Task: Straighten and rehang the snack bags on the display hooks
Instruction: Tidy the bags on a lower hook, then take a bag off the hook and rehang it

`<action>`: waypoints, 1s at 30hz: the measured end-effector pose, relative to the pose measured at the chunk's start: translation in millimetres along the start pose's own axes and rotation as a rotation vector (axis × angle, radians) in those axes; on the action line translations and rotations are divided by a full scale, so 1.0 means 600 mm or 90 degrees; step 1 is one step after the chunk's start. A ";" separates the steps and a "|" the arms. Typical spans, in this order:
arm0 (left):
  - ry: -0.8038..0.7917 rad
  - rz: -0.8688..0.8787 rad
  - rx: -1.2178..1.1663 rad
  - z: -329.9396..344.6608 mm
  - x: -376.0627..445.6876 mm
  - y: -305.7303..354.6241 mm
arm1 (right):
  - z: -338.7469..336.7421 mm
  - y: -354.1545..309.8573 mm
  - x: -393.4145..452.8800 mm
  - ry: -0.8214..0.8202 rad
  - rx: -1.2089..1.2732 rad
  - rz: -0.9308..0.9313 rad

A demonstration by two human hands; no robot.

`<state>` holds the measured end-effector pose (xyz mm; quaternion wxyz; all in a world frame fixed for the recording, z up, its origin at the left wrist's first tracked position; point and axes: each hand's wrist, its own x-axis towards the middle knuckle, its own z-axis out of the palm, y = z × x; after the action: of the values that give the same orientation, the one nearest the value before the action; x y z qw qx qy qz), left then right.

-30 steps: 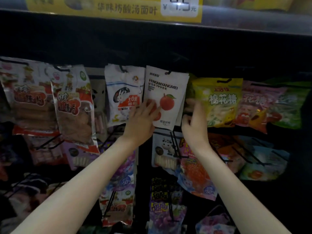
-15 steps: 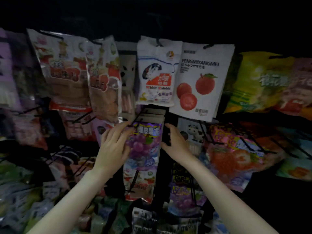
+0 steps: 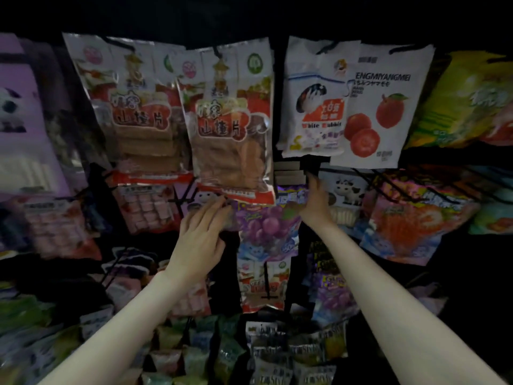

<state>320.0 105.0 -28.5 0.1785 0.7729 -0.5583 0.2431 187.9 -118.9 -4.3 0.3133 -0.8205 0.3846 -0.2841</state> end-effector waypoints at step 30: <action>-0.310 0.183 -0.496 0.194 0.010 0.242 | -0.175 0.245 -0.232 -0.355 -0.003 -0.008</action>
<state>204.4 -8.8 -120.0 0.2834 0.5978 -0.7346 -0.1505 -28.5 -111.7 -75.7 0.4033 -0.8701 0.2791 -0.0486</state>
